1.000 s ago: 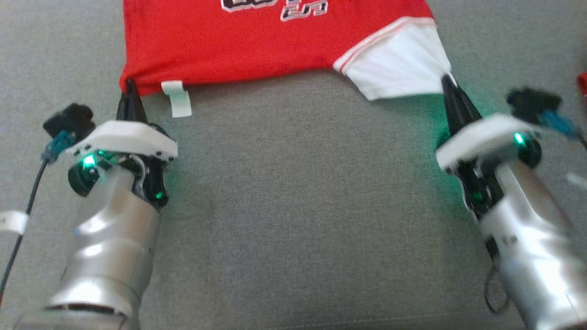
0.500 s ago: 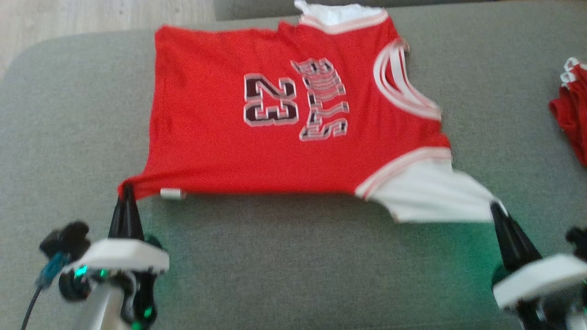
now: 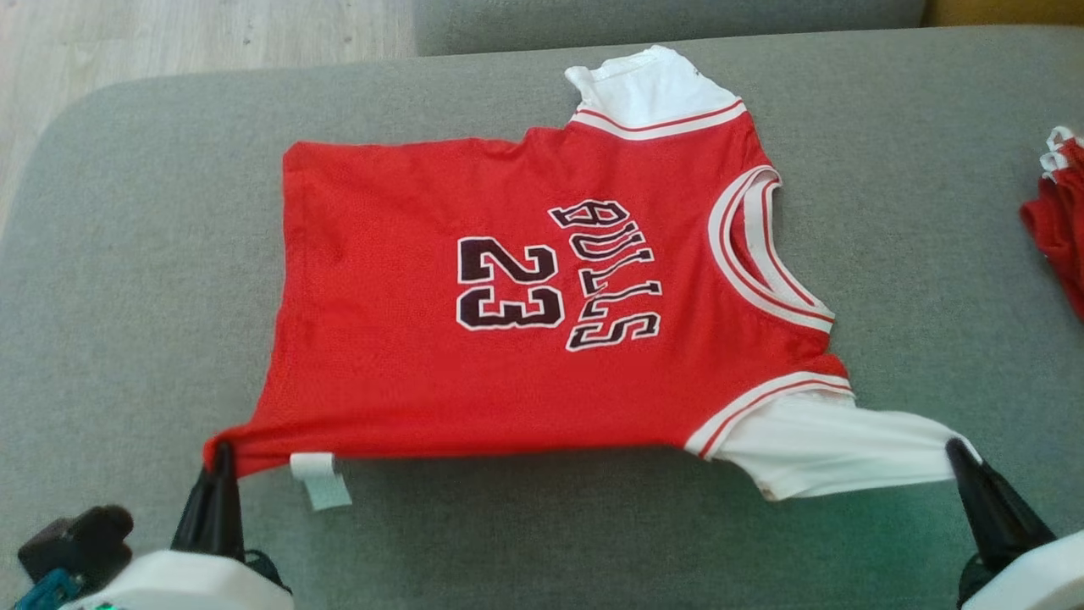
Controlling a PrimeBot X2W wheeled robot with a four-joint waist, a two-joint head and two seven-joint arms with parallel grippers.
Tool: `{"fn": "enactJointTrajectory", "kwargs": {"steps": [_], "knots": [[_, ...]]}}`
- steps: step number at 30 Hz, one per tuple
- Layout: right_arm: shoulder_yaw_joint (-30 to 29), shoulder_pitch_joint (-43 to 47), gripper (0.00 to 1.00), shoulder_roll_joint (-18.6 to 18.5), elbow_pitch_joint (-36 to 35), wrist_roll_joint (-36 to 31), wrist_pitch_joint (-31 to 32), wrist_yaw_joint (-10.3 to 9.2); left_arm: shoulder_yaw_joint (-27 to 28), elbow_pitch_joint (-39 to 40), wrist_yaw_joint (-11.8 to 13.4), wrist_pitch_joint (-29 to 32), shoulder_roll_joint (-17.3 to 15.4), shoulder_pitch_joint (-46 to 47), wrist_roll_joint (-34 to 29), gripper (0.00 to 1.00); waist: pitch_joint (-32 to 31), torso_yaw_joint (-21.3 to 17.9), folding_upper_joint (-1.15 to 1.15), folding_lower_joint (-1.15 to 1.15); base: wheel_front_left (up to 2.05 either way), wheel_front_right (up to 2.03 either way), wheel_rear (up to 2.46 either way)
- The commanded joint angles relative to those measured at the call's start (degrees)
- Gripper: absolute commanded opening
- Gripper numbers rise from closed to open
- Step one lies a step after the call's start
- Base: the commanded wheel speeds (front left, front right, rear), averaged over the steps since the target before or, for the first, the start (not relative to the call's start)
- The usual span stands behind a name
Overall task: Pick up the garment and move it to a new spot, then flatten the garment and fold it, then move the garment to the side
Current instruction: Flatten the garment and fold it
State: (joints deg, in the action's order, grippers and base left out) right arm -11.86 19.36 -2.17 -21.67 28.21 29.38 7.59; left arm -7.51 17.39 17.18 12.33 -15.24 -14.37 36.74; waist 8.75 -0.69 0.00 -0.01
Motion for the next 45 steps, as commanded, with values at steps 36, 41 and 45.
{"fn": "enactJointTrajectory", "kwargs": {"steps": [36, 41, 45], "knots": [[18.7, -43.7, 1.00, -9.7, 36.3, 3.9, -17.7, -0.10, 0.0, -29.6, -13.0, 7.8, -0.6, 32.5, 11.0, 1.00, 8.2, 1.9, 0.00, 0.01, 0.00, 0.00, 0.00], [20.7, -43.1, 1.00, -11.7, 35.2, 0.4, -30.3, -0.10, -0.5, -29.8, -12.1, -6.3, 0.7, 31.9, 3.4, 1.00, 7.7, 2.2, 0.00, 0.01, 0.00, 0.00, 0.00], [19.7, -40.8, 1.00, -12.2, 32.1, -5.9, -36.9, -0.10, -2.4, -27.5, -9.5, -17.7, 0.9, 31.0, -5.2, 1.00, 6.9, 2.3, 0.00, 0.01, 0.00, 0.00, 0.00]]}}
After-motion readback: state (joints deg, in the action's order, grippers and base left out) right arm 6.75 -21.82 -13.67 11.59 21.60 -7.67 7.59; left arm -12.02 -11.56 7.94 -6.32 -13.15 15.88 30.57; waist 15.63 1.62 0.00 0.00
